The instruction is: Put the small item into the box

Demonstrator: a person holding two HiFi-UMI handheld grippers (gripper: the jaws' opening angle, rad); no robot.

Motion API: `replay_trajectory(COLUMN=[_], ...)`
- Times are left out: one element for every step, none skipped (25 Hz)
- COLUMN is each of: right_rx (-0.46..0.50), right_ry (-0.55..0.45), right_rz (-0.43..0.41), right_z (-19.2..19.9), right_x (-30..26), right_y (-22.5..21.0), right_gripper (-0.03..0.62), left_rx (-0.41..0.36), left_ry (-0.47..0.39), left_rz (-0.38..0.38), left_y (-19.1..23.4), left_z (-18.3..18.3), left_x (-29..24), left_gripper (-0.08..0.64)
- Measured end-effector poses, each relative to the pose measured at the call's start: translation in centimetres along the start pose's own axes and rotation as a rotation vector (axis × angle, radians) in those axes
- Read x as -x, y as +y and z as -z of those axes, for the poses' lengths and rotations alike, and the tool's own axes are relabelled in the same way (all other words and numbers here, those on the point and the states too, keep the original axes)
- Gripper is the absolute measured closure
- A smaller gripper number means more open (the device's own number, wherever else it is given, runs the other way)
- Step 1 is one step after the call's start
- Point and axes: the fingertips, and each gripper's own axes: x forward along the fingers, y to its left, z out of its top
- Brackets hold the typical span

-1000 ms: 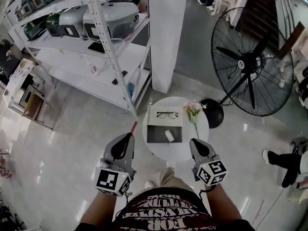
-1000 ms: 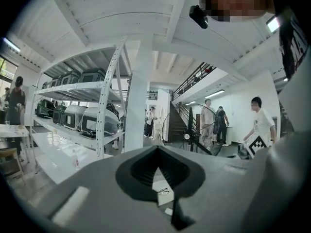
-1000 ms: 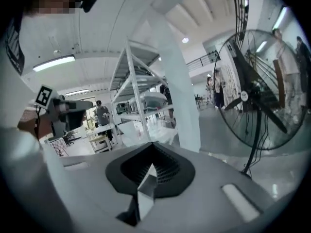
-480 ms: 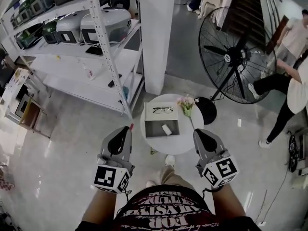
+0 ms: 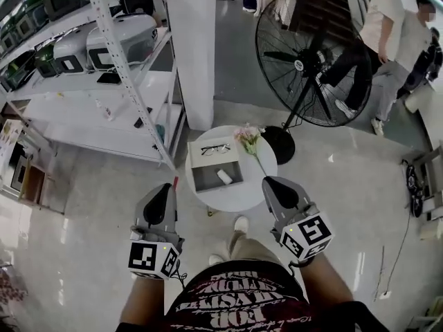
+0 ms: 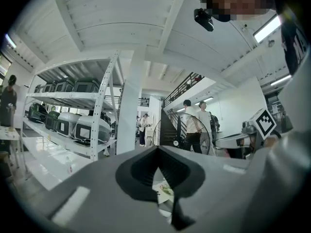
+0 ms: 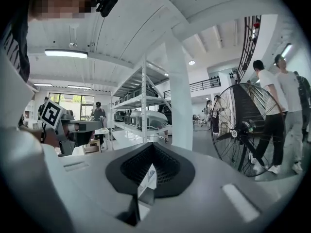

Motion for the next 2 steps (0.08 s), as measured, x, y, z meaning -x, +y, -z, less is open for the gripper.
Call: replay_trajectory(right_rx=[-0.001, -0.003], right_ry=[0.003, 0.006], right_rz=[0.003, 0.007], right_z=[0.11, 0.23], right_x=[0.03, 0.06], right_y=[-0.23, -0.47], right_gripper=[0.565, 0.565], left_rx=[0.0, 0.0], left_ry=[0.0, 0.0], left_rz=[0.004, 0.007], left_y=[-0.11, -0.22], left_z=[0.22, 0.44], left_x=[-0.23, -0.47], left_gripper=[0.56, 0.56])
